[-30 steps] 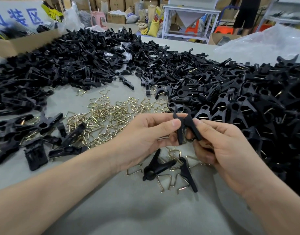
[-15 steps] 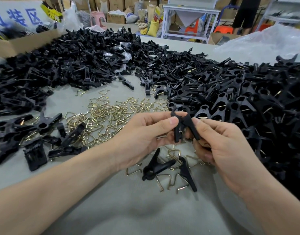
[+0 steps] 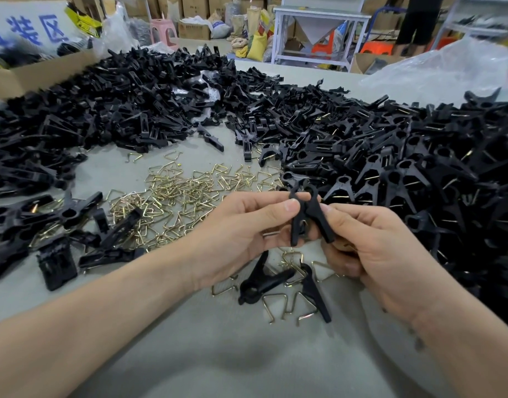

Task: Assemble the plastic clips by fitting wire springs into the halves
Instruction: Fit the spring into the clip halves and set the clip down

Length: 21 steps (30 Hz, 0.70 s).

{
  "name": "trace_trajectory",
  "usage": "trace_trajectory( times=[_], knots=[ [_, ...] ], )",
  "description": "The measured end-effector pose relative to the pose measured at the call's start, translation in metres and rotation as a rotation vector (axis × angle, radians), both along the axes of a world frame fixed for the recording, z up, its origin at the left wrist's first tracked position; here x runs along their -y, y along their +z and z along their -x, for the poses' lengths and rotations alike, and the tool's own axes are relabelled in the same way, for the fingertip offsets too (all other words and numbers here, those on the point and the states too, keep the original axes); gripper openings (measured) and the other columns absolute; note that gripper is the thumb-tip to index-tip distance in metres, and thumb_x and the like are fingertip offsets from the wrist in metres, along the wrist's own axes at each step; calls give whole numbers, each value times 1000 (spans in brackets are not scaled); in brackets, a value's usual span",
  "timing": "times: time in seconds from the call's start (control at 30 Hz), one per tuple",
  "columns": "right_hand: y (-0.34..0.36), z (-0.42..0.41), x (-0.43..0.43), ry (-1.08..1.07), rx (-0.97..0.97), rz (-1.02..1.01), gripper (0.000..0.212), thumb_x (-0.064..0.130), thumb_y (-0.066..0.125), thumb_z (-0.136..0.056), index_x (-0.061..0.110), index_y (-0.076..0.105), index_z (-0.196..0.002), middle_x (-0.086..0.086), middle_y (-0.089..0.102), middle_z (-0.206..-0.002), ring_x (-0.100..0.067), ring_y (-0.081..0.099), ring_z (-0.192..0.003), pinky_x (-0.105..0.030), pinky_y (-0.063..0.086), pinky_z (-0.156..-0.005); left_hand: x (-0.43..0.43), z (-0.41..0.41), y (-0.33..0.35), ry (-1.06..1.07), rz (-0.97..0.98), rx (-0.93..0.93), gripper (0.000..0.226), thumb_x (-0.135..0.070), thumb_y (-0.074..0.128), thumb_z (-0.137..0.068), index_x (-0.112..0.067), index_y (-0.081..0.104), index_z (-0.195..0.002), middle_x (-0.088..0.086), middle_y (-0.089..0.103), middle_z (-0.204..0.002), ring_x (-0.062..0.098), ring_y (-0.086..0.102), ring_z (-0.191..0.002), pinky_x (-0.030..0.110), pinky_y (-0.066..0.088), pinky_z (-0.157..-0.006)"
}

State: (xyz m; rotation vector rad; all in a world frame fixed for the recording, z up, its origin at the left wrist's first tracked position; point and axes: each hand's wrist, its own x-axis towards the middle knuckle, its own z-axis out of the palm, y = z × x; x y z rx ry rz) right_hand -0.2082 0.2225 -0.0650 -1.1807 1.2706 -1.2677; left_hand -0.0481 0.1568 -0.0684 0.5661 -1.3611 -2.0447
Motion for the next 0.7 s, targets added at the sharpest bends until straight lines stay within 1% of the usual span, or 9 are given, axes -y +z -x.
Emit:
trace_trajectory(
  times=[0.1,0.13,0.23,0.37,0.43,0.47,0.53,0.6,0.7],
  knots=[
    [2,0,-2,17,-9,-3,41,37,57,-71,-3,57,-64,-4,23,-49,-9,22,-35,-22,14,-40,1,0,0,19,-22,-37,30,-11,53,-82,4,66,-106,13,72,-96,16,70,-74,21,55,-67],
    [2,0,-2,16,-7,-3,40,37,57,-71,-2,58,-64,-4,22,-49,-9,21,-35,-21,14,-40,2,0,0,23,-22,-41,29,-11,54,-82,4,66,-104,12,72,-95,16,70,-73,21,55,-66],
    [0,-2,-1,4,16,-7,54,33,56,-74,-19,44,-73,-5,19,-52,-9,18,-38,-18,15,-39,2,1,1,8,7,-18,32,-11,53,-83,6,64,-108,13,71,-96,15,69,-73,21,56,-67],
    [-2,-1,-1,10,34,-34,54,33,54,-76,-20,42,-73,-11,13,-58,-9,18,-38,-19,14,-40,2,0,2,-20,20,-4,33,-11,52,-84,7,64,-109,16,70,-99,17,69,-77,21,55,-66],
    [-2,0,-2,29,61,-56,44,33,54,-77,-10,52,-66,-9,18,-56,-9,20,-36,-18,17,-39,3,-2,2,-40,-5,-8,32,-12,53,-84,6,66,-108,18,69,-101,20,69,-80,22,56,-68],
    [-1,-1,-3,36,78,-66,36,32,54,-78,-1,57,-62,-11,20,-56,-9,21,-35,-18,17,-39,3,-2,2,-47,-17,-6,32,-12,54,-84,5,66,-108,19,68,-103,22,68,-82,22,56,-68],
    [0,-1,-4,47,117,-84,31,30,54,-79,6,59,-59,-17,19,-59,-10,21,-36,-20,16,-41,3,-3,2,-62,-28,4,29,-12,56,-86,5,67,-107,24,65,-106,32,59,-88,22,56,-67],
    [-1,-1,-4,54,138,-95,33,30,54,-79,3,56,-61,-13,19,-56,-9,21,-36,-22,14,-42,3,-3,1,-78,-32,11,28,-13,58,-87,5,67,-106,24,64,-105,35,49,-93,22,54,-67],
    [-2,0,-2,51,77,-93,46,32,55,-76,-12,47,-67,-2,21,-49,-8,22,-34,-18,18,-39,3,-3,1,-93,-46,3,33,-17,62,-80,2,69,-106,17,69,-100,24,63,-85,21,54,-67]
  ],
)
